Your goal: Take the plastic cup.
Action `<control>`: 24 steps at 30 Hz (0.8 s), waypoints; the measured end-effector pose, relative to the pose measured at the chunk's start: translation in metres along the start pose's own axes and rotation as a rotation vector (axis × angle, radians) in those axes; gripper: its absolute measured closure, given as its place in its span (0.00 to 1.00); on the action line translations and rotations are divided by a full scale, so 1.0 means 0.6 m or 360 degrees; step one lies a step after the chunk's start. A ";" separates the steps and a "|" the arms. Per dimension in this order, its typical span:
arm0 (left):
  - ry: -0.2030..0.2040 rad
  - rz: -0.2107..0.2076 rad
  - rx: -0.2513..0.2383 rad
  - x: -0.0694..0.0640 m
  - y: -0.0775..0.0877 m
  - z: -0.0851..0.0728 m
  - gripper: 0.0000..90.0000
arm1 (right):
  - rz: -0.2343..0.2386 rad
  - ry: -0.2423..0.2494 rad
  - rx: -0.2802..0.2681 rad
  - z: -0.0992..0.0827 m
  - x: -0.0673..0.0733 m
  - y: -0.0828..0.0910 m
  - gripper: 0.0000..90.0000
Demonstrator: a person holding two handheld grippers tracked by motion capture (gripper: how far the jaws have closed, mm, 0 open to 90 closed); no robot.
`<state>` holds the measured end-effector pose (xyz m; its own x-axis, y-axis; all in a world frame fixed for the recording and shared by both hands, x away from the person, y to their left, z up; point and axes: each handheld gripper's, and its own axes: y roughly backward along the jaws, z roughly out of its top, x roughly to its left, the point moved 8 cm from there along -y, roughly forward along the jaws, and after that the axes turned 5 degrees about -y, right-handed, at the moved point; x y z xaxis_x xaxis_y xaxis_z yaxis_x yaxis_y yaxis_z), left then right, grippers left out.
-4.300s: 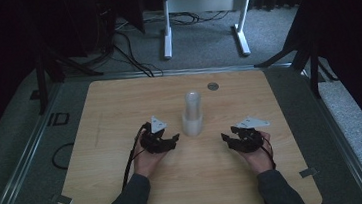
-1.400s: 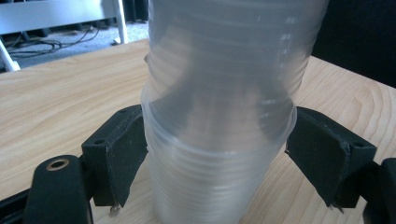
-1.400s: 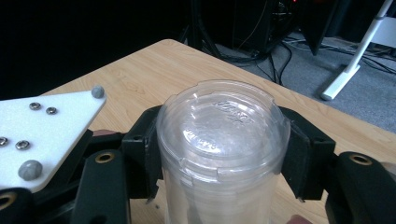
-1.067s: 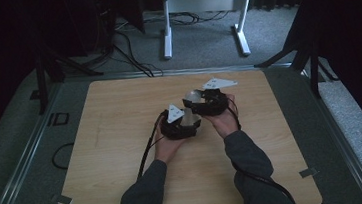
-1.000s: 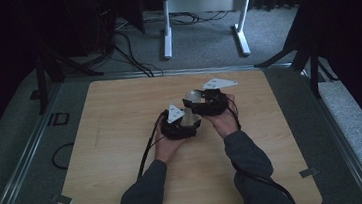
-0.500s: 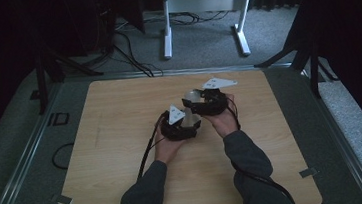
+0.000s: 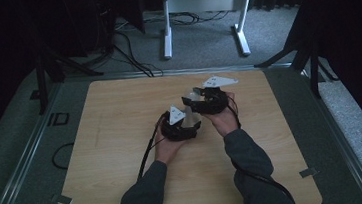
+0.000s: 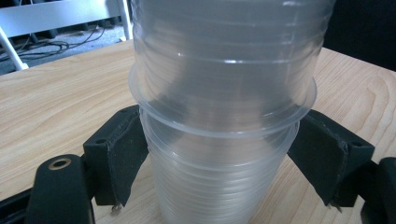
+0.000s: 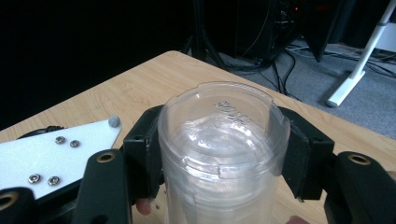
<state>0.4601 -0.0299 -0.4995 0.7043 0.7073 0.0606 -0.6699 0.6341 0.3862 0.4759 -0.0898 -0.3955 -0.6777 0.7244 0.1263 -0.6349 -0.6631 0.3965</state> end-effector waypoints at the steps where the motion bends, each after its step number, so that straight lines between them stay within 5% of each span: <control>1: 0.0000 0.0002 -0.0001 0.000 0.000 0.000 0.23 | -0.0001 0.0000 -0.0005 0.002 0.001 0.001 0.44; 24: 0.0010 0.0004 -0.0005 0.000 0.005 0.003 0.21 | -0.0020 0.0014 -0.0063 0.043 0.010 0.018 0.45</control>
<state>0.4585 -0.0283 -0.4967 0.7012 0.7108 0.0558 -0.6724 0.6332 0.3832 0.4746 -0.0874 -0.3672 -0.6727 0.7311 0.1137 -0.6572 -0.6611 0.3620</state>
